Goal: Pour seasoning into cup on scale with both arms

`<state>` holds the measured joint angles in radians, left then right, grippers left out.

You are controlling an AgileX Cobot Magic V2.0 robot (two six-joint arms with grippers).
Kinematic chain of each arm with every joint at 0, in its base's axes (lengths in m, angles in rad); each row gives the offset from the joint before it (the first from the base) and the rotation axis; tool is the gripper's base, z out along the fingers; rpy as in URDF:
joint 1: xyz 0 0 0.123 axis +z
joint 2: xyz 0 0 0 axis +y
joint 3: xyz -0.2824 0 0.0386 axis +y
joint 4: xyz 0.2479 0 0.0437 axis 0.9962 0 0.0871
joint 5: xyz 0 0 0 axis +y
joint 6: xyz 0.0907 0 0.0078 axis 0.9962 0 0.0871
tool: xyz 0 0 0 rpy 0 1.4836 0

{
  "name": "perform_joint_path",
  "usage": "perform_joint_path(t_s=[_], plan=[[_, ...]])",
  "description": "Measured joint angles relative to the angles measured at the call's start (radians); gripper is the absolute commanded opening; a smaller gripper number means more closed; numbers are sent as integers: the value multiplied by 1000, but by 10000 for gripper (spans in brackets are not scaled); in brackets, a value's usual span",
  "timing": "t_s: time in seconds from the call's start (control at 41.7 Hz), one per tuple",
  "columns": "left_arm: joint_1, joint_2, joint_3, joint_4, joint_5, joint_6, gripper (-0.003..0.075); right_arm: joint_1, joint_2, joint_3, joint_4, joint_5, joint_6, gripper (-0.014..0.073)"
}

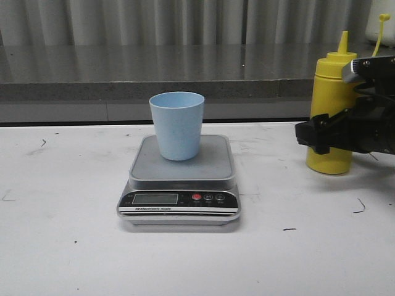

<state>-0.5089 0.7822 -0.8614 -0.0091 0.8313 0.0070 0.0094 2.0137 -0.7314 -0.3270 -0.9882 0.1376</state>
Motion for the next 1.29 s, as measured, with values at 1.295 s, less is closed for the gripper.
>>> perform_joint_path(t_s=[1.295], plan=[[0,0,0,0,0,0,386,300,-1035,11,105,1783,140,636]])
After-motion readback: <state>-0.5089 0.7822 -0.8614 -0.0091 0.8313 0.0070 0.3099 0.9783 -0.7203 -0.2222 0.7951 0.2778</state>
